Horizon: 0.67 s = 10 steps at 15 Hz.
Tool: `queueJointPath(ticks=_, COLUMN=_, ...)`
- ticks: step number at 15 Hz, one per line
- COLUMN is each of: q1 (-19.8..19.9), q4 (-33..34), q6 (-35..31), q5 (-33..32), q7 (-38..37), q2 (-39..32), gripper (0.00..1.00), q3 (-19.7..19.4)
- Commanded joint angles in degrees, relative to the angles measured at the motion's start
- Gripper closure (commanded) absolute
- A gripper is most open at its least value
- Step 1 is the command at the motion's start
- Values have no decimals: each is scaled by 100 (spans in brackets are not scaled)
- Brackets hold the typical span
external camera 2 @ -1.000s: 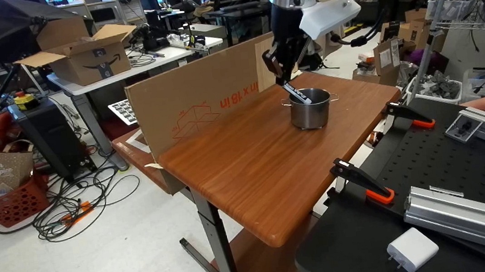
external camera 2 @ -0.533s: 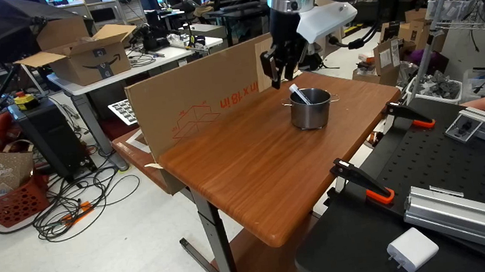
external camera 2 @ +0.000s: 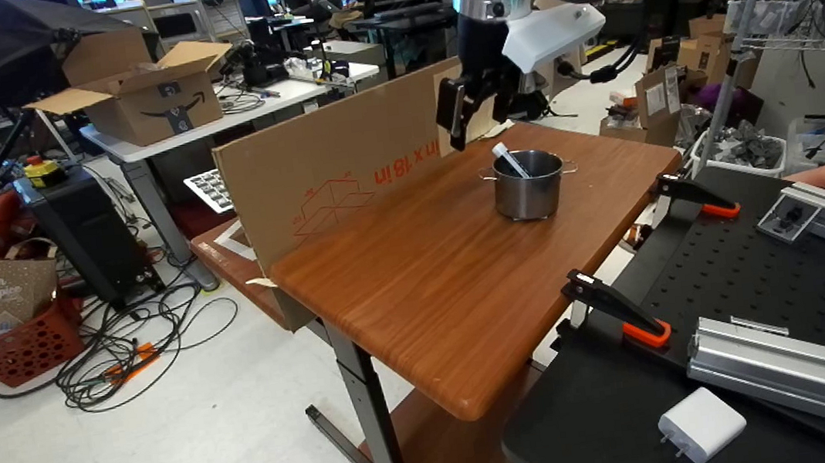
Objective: Put the marker in the pot
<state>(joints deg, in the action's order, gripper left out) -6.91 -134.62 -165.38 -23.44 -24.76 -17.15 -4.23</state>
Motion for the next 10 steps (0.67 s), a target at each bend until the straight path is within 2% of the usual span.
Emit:
queueJointPath(ticks=1, q1=-70, q4=35, q6=-46, q5=-116, q7=-103, q2=-5, gripper=0, q3=-85)
queueJointPath(ticks=4, q1=-186, q4=-35, q6=128, q5=-360, q7=-171, q2=142, gripper=0, q3=-227)
queueJointPath(ticks=5, q1=-10, q4=4, q6=11, q5=-60, q7=0, q2=25, gripper=0, q3=-24)
queueJointPath(ticks=10, q1=-82, q4=-3, q6=15, q5=-206, q7=-32, q2=43, gripper=0, q3=-125)
